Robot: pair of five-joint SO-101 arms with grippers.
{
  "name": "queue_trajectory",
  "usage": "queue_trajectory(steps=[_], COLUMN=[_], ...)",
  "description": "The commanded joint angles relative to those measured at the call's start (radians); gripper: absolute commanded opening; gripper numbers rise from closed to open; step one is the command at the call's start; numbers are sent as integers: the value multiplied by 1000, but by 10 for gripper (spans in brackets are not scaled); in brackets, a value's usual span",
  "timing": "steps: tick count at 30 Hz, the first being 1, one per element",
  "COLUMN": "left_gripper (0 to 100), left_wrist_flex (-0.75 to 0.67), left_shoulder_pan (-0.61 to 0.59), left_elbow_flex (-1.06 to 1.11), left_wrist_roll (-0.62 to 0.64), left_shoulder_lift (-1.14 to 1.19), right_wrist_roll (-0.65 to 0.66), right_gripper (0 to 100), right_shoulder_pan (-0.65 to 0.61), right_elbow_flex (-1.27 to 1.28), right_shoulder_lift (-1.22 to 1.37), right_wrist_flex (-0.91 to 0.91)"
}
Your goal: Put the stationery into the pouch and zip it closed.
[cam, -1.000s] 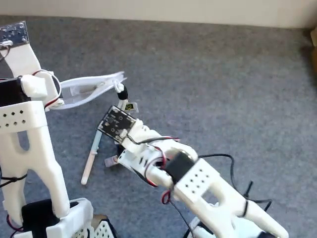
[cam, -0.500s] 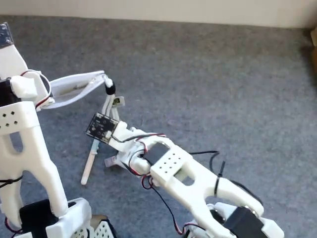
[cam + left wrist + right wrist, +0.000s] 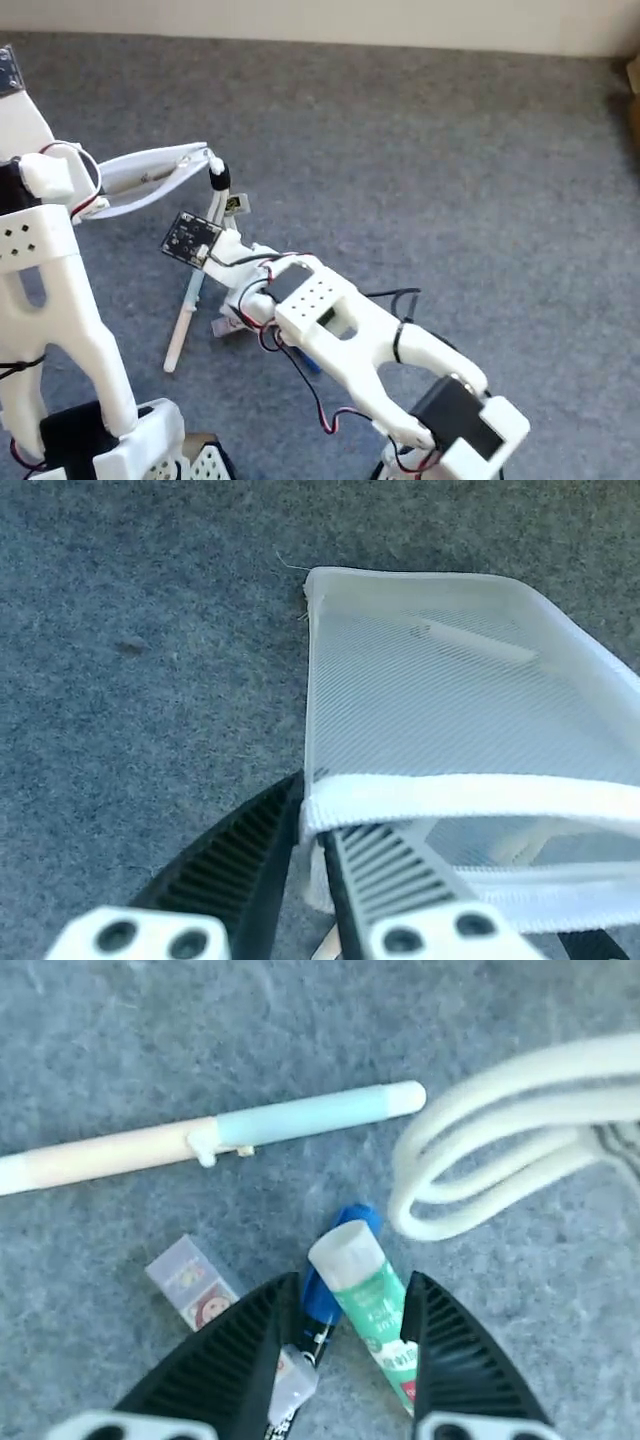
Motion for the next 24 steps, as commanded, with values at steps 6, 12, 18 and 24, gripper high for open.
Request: queue_trajectory(steps=[6, 12, 18, 24], left_gripper=[7, 7, 7, 7], left_wrist_flex=[-18, -18, -18, -18], left_shoulder_pan=[-13, -13, -13, -13], left_elbow_flex=[-33, -33, -31, -22], left_wrist_roll=[8, 8, 8, 8], left_shoulder_lift=[-16, -16, -15, -15], right_wrist_roll=[58, 98, 100, 101], right_gripper=[164, 162, 128, 20], right_shoulder_pan=[15, 36, 65, 97], right_elbow_flex=[-113, -113, -113, -113], right_shoulder_lift=[77, 131, 160, 165], right_wrist_flex=[-21, -21, -21, -21])
